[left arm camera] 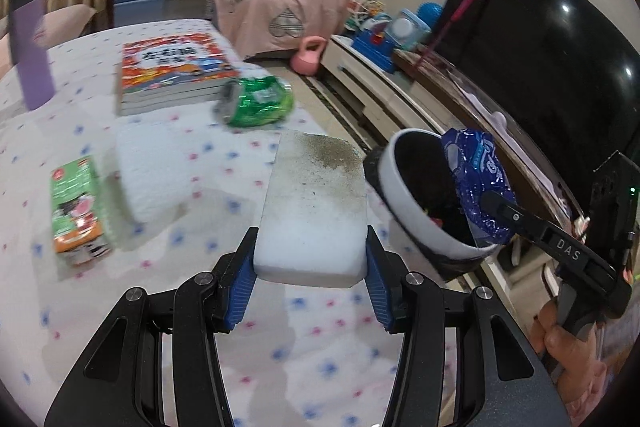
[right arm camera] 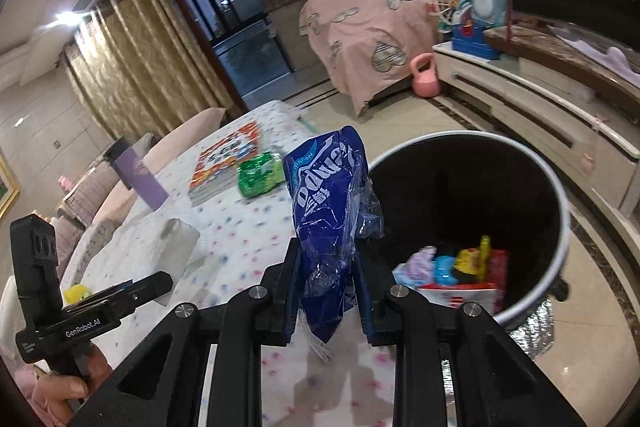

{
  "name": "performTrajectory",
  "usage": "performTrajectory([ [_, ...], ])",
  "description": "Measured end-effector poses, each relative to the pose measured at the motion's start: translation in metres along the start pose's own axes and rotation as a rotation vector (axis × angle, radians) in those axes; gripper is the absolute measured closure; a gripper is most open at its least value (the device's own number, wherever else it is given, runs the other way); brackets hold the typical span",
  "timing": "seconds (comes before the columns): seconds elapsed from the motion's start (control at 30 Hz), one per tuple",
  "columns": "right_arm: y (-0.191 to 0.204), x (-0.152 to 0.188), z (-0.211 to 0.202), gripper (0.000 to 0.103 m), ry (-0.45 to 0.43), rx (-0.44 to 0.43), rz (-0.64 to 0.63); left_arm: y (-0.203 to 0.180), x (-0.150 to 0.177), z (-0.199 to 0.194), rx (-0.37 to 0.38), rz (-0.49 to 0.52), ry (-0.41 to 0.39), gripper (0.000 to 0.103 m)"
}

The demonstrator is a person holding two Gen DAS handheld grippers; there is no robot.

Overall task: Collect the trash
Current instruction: 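Carry the sponge and blue packet over the bin and release both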

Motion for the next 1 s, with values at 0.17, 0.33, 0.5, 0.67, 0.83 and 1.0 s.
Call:
performTrajectory([
  [0.17,-0.022,-0.006,-0.005,0.078,-0.015,0.029,0.034,-0.027,-0.012,0.012,0.03,0.042,0.009,0.055],
  [0.33,-0.037,-0.016,-0.006,0.078,-0.019,0.052,0.052,-0.047,-0.023,0.027,0.053,0.069,0.021,0.054],
  [0.5,-0.049,-0.024,-0.006,0.078,-0.015,0.067,0.057,-0.067,-0.035,0.041,0.07,0.107,0.033,0.054],
  [0.67,-0.057,-0.028,-0.006,0.078,-0.02,0.08,0.062,-0.084,-0.044,0.055,0.087,0.136,0.047,0.054],
  [0.83,-0.067,-0.035,-0.003,0.078,-0.009,0.089,0.069,-0.098,-0.051,0.07,0.103,0.156,0.066,0.054],
  [1.0,-0.073,-0.039,0.003,0.077,0.003,0.103,0.066,-0.109,-0.056,0.082,0.106,0.173,0.078,0.054],
])
Point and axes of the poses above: each gripper's, at about its wrist camera, not at the fingertips, and z roughly the way its jaws point, y to its left, x to its underside, the point moved 1 cm from there along z, roughly the way its jaws point, and after that the axes turned 10 degrees about z, right-handed, at the moved point
